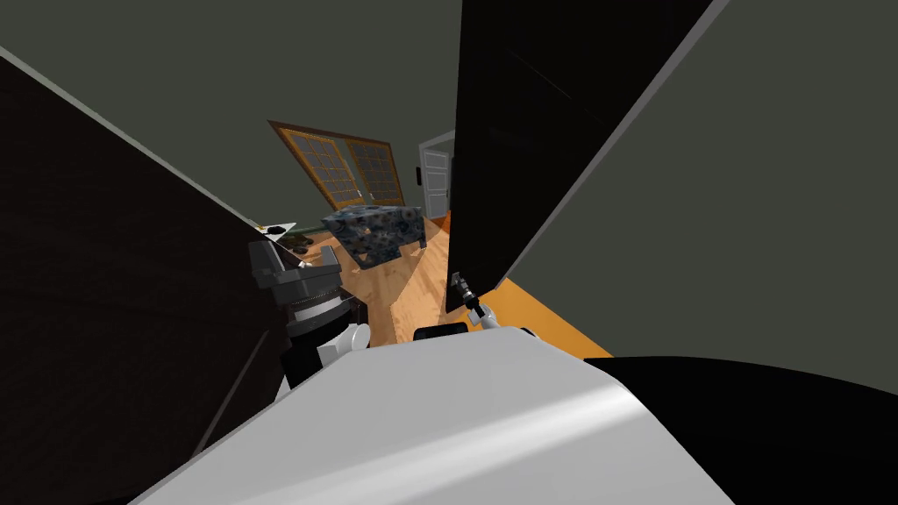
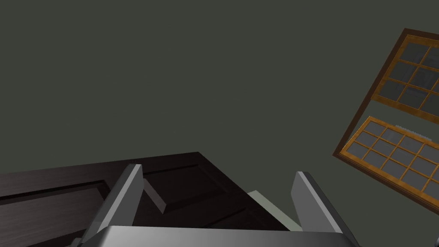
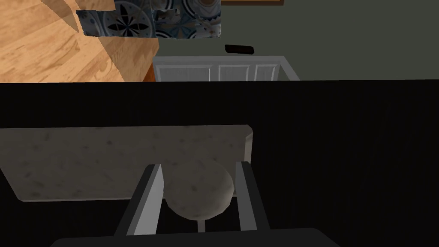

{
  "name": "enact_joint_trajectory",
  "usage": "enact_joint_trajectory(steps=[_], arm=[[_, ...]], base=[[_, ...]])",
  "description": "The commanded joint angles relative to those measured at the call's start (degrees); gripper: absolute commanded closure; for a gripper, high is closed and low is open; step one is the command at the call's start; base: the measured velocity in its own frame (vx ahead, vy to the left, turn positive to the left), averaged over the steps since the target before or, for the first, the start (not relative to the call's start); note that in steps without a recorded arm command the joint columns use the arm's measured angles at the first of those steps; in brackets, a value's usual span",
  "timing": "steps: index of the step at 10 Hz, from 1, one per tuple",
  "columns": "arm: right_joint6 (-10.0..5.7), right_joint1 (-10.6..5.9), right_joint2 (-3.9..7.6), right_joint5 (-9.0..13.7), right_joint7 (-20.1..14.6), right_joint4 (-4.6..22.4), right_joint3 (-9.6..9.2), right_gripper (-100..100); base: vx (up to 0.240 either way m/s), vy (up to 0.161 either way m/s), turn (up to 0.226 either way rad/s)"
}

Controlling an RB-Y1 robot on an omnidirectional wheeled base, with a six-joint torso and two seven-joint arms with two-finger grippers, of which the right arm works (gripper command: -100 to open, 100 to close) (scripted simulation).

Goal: Push the door open

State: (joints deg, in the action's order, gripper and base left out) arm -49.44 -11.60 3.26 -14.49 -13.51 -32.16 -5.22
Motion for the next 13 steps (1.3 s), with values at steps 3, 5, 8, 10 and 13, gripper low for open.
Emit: enact_joint_trajectory(steps=[3, 5, 8, 10, 13], arm=[[-0.08, 0.05, 0.02, 0.0, 0.0, 0.0, 0.03, 100], [0.19, 0.13, 0.50, 0.6, 0.5, 0.1, 0.83, 100], [0.33, 0.12, 0.87, 1.1, 0.9, 0.1, 1.64, 100], [0.54, 0.12, 1.33, 2.1, 1.6, 0.1, 2.94, 100], [0.68, 0.12, 1.58, 2.7, 2.1, 1.2, 3.82, 100]], base=[[-0.005, -0.002, -0.002], [0.115, 0.053, -0.026], [0.136, 0.082, -0.022], [0.159, 0.049, -0.027], [0.136, 0.091, -0.043]])
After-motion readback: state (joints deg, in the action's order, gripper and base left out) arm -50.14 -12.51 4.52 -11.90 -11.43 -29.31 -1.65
